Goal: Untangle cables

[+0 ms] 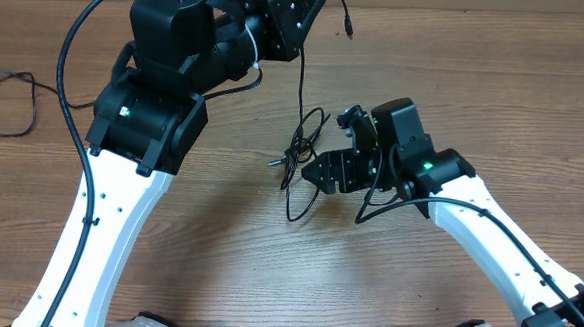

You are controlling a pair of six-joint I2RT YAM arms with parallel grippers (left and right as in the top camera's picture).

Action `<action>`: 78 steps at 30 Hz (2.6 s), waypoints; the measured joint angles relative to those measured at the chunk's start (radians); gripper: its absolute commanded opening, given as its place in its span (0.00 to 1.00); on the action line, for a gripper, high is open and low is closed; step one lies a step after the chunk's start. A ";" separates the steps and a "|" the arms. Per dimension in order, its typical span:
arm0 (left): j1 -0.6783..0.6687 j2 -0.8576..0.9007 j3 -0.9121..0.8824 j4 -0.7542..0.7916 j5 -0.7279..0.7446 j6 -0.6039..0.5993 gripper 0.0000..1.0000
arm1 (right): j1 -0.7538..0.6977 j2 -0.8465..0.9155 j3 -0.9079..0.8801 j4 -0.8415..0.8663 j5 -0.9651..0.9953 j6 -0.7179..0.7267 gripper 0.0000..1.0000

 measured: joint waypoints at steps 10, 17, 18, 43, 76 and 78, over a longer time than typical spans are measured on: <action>0.000 0.000 0.000 0.000 -0.004 0.000 0.04 | 0.114 0.080 -0.103 0.140 0.187 0.223 0.19; 0.003 0.000 0.000 -0.008 -0.003 0.004 0.04 | 0.137 0.156 -0.111 0.199 0.461 0.307 0.04; 0.012 -0.001 0.000 -0.022 -0.003 0.008 0.04 | 0.134 0.156 -0.110 0.161 0.546 0.329 0.04; 0.872 -0.077 0.001 -0.361 0.178 0.165 0.04 | -0.790 0.156 -0.088 -0.034 0.985 0.414 0.04; 0.548 -0.081 0.003 -0.604 0.218 0.377 0.86 | -0.827 0.092 -0.088 0.155 -0.210 0.031 0.04; 0.500 -0.074 0.005 -0.632 0.201 0.391 0.88 | -0.799 0.063 -0.088 0.155 -0.261 0.019 0.04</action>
